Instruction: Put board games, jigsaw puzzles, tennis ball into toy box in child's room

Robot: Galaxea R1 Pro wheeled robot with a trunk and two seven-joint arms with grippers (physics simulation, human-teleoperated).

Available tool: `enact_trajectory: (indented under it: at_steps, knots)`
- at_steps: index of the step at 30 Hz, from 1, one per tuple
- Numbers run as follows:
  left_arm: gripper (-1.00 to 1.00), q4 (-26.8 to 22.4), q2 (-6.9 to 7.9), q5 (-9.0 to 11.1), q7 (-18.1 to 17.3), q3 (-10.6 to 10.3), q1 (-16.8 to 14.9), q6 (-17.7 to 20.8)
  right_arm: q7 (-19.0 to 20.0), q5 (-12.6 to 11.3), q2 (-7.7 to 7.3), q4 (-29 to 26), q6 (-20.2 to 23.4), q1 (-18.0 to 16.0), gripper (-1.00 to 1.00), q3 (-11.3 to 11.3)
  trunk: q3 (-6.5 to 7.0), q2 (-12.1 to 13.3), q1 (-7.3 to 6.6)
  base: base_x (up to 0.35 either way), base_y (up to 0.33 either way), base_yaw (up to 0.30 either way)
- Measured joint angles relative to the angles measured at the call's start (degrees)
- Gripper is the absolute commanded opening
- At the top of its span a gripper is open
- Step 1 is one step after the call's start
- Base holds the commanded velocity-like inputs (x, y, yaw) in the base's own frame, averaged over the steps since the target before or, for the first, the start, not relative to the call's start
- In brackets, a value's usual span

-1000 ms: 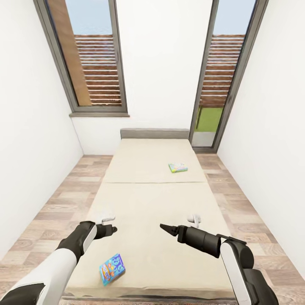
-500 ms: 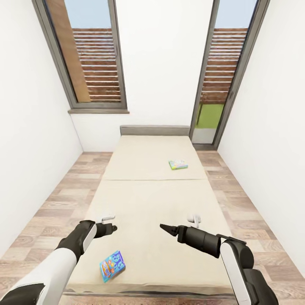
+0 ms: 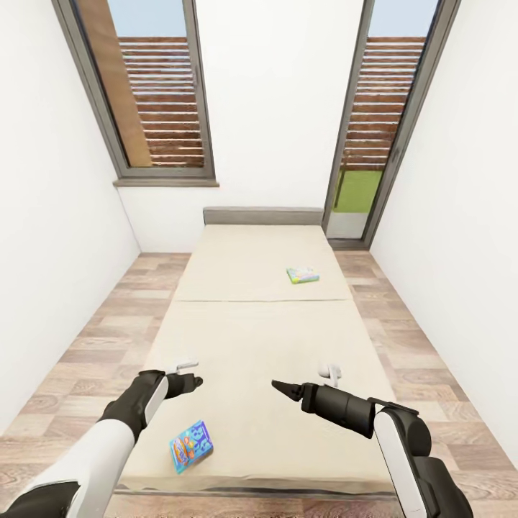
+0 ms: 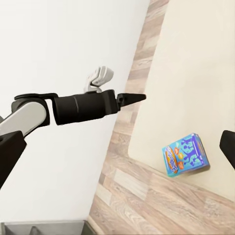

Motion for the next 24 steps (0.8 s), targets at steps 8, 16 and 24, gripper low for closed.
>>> enact_trajectory:
  at_steps: [8, 16, 24]
  knots:
    - [1.00, -0.83, -1.71, -0.47, 0.43, -0.59, -0.03, -6.50, -0.02, 0.00, 0.00, 0.00, -0.05, 0.00, 1.00, -0.05, -0.75, 0.00, 0.00, 0.000, 0.000, 0.000]
    - [1.00, 0.52, -2.06, -0.57, 0.98, -0.63, -0.03, -11.10, -0.06, 0.00, 0.00, 0.01, -0.08, 0.00, 1.00, -0.06, -1.51, 0.00, 0.00, 0.000, 0.000, 0.000]
    - [1.00, 0.93, -2.13, -0.61, 1.25, -0.72, -0.03, -12.05, -0.06, 0.00, 0.00, 0.01, -0.08, 0.00, 1.00, -0.06, -2.26, 0.00, 0.00, 0.000, 0.000, 0.000]
